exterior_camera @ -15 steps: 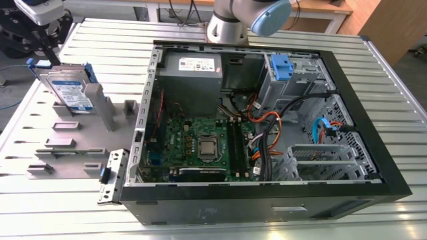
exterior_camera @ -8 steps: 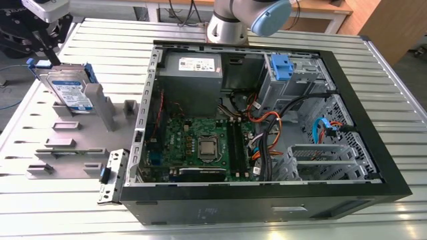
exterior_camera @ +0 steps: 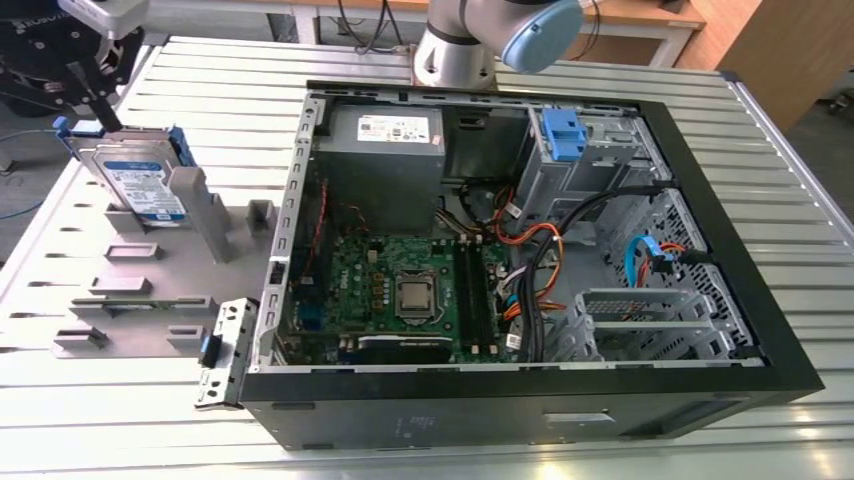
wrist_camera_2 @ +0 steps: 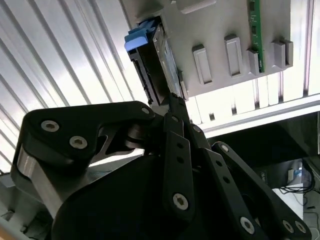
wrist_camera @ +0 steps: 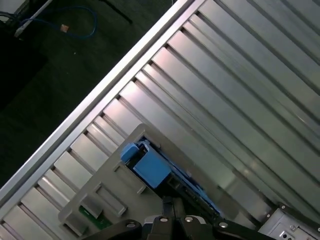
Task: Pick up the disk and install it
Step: 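Pick up the disk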
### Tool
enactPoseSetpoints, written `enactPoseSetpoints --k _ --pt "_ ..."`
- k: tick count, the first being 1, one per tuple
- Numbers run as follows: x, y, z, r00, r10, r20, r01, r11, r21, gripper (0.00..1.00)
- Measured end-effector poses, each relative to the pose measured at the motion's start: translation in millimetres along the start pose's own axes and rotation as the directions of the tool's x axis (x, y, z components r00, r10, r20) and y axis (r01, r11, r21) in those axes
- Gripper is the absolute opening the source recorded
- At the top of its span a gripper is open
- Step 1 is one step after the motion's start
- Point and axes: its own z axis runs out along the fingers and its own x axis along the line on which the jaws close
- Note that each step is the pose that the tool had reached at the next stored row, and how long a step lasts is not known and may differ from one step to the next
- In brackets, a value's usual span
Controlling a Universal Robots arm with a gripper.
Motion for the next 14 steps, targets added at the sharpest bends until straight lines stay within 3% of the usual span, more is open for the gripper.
enactPoseSetpoints --k 3,7,10,14 --pt "0.0 0.0 0.5 0.9985 -0.055 -0.0017 0.055 0.9985 -0.0012 0.11" --pt "0.0 0.0 1.2 0.9919 -0.127 -0.0038 0.127 0.9920 -0.0030 0.11" --pt "0.0 0.0 1.7 0.9836 -0.180 -0.0054 0.180 0.9836 -0.0044 0.11" --pt "0.1 -0.1 2.3 0.9677 -0.252 -0.0073 0.252 0.9677 -0.0064 0.11"
